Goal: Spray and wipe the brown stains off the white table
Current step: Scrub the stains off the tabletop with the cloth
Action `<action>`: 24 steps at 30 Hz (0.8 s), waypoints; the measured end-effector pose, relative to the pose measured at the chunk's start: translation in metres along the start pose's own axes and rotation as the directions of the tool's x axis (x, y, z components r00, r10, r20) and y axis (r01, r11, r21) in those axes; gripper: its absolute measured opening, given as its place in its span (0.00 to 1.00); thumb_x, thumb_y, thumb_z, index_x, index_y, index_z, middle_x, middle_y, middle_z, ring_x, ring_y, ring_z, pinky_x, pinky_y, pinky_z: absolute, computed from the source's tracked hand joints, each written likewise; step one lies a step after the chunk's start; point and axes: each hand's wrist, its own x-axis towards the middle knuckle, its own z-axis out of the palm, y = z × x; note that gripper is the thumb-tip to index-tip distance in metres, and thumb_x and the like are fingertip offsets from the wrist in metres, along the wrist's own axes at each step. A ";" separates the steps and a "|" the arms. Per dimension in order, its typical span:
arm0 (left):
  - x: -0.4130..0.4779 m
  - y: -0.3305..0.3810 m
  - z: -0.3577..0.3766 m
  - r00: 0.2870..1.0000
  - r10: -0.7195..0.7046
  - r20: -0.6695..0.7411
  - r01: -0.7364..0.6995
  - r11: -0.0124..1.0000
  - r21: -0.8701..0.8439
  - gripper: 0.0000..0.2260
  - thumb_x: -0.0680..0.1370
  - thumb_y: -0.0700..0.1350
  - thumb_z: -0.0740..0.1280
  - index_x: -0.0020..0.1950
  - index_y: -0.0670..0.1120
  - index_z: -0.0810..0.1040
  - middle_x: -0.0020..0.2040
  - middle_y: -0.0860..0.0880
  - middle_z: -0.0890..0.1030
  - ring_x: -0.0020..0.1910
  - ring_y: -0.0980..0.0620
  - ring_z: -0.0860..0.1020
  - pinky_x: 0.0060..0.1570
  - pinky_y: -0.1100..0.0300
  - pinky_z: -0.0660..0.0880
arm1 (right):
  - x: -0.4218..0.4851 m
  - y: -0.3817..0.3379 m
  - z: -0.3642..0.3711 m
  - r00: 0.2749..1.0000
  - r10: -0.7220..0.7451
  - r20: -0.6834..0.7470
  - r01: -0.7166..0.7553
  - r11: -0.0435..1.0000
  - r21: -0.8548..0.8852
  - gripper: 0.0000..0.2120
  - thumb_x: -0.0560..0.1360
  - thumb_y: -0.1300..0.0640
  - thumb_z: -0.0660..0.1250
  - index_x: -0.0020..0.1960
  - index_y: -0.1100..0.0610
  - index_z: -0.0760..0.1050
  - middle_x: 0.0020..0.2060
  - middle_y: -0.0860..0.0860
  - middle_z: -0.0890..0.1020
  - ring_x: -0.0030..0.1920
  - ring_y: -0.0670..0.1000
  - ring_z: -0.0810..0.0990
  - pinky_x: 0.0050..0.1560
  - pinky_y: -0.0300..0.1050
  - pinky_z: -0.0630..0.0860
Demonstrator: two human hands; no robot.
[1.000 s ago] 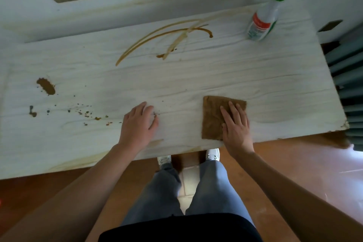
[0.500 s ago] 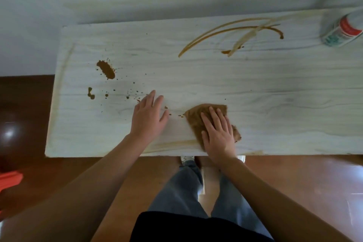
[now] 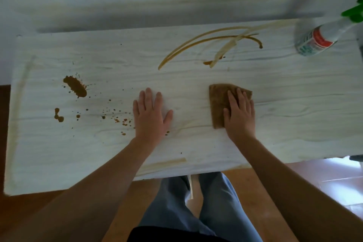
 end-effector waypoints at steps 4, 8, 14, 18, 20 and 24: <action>0.003 -0.001 -0.001 0.999 -0.007 0.032 0.006 1.000 0.022 0.32 0.83 0.62 0.53 0.82 0.46 0.54 0.83 0.40 0.48 0.82 0.39 0.46 0.80 0.41 0.48 | 0.058 0.002 -0.015 1.000 -0.017 -0.011 0.017 1.000 -0.015 0.28 0.83 0.52 0.56 0.81 0.55 0.56 0.81 0.57 0.54 0.81 0.57 0.50 0.80 0.52 0.43; 0.006 0.008 -0.006 0.996 -0.067 0.061 0.065 0.998 0.026 0.33 0.82 0.63 0.52 0.83 0.46 0.54 0.83 0.40 0.46 0.82 0.40 0.45 0.79 0.42 0.48 | 0.108 -0.005 -0.027 0.997 -0.071 -0.002 0.071 0.997 0.004 0.27 0.83 0.54 0.56 0.80 0.56 0.57 0.81 0.56 0.55 0.80 0.57 0.50 0.80 0.55 0.47; 0.020 0.072 -0.007 0.997 -0.081 0.001 0.081 0.997 -0.002 0.33 0.82 0.64 0.50 0.83 0.47 0.52 0.84 0.42 0.47 0.83 0.41 0.47 0.79 0.43 0.49 | 0.153 -0.029 -0.026 0.974 -0.224 0.038 0.223 0.974 0.047 0.27 0.82 0.51 0.55 0.80 0.55 0.57 0.81 0.54 0.54 0.81 0.56 0.48 0.80 0.54 0.45; 0.041 0.112 0.000 0.999 -0.039 0.008 0.039 0.999 0.010 0.33 0.82 0.64 0.50 0.83 0.48 0.52 0.84 0.42 0.47 0.83 0.42 0.47 0.79 0.43 0.50 | 0.154 -0.025 -0.021 0.939 -0.339 0.059 0.337 0.940 0.043 0.31 0.82 0.43 0.57 0.81 0.55 0.56 0.81 0.57 0.53 0.81 0.58 0.47 0.80 0.54 0.44; 0.046 0.121 0.005 0.998 -0.047 0.029 0.046 0.998 0.038 0.34 0.82 0.65 0.50 0.83 0.48 0.53 0.84 0.42 0.47 0.83 0.41 0.46 0.79 0.43 0.50 | 0.156 -0.012 -0.021 0.924 -0.377 0.066 0.374 0.926 0.047 0.31 0.82 0.42 0.56 0.81 0.53 0.55 0.81 0.54 0.52 0.81 0.56 0.47 0.80 0.53 0.47; 0.046 0.122 0.011 0.998 -0.052 -0.019 0.053 0.997 0.065 0.34 0.81 0.65 0.50 0.82 0.47 0.58 0.83 0.40 0.52 0.82 0.39 0.51 0.78 0.42 0.53 | 0.170 0.019 -0.030 0.953 -0.300 0.049 0.297 0.953 0.055 0.30 0.81 0.42 0.55 0.81 0.51 0.55 0.81 0.52 0.52 0.81 0.54 0.48 0.79 0.53 0.50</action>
